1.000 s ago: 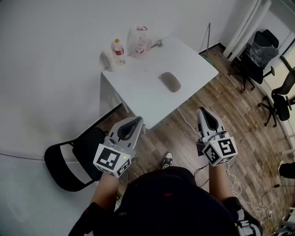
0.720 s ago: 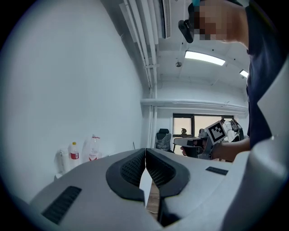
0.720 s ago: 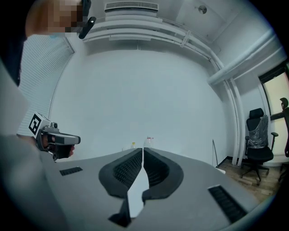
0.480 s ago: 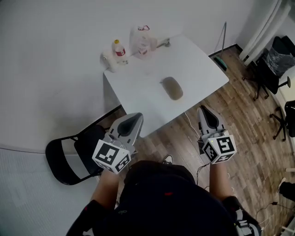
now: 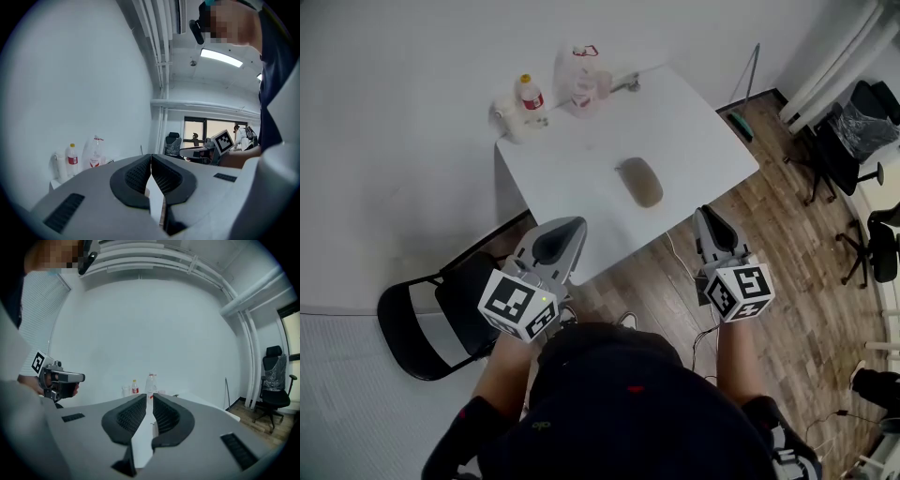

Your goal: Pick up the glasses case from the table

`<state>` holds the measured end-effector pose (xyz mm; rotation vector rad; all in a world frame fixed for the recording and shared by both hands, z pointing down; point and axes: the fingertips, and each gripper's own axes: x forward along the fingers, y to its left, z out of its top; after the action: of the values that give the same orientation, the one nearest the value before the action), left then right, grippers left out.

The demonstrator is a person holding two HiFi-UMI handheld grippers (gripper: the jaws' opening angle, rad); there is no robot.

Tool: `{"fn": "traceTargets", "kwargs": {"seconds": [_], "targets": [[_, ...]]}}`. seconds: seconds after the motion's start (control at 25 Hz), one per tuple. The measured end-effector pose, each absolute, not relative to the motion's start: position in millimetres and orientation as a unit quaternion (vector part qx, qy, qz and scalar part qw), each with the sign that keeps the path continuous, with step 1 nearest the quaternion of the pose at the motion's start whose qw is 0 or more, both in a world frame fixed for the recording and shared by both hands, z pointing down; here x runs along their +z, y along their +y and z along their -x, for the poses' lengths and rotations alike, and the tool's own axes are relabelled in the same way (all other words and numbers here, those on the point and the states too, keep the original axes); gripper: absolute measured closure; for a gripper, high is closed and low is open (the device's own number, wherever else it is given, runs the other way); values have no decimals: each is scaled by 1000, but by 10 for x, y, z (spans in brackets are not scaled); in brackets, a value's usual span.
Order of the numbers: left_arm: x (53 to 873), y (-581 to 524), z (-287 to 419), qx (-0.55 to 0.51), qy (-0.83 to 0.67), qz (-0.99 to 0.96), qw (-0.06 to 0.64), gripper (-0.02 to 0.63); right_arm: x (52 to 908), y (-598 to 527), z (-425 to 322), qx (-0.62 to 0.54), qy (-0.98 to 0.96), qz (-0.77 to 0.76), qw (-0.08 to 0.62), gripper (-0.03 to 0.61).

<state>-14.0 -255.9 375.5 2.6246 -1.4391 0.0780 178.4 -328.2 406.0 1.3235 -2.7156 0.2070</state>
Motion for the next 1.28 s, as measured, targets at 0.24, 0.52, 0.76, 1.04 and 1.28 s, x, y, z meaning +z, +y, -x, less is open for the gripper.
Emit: {"fn": "traceTargets", "kwargs": {"seconds": [0.24, 0.52, 0.76, 1.04, 1.28], "targets": [[3712, -2702, 414, 15, -466, -881, 79, 591, 4188, -3570, -1446, 62, -909, -405, 78, 389], [3829, -2819, 660, 10, -469, -878, 96, 591, 4831, -4047, -1081, 79, -900, -393, 169, 280], [3928, -2950, 787, 15, -478, -871, 110, 591, 5729, -4471, -833, 105, -881, -385, 255, 224], [4015, -2970, 801, 29, -485, -866, 116, 591, 6399, -4706, -793, 116, -859, -380, 324, 215], [4142, -3001, 907, 35, -493, -859, 133, 591, 6904, -4951, -833, 139, -832, -390, 370, 201]]}}
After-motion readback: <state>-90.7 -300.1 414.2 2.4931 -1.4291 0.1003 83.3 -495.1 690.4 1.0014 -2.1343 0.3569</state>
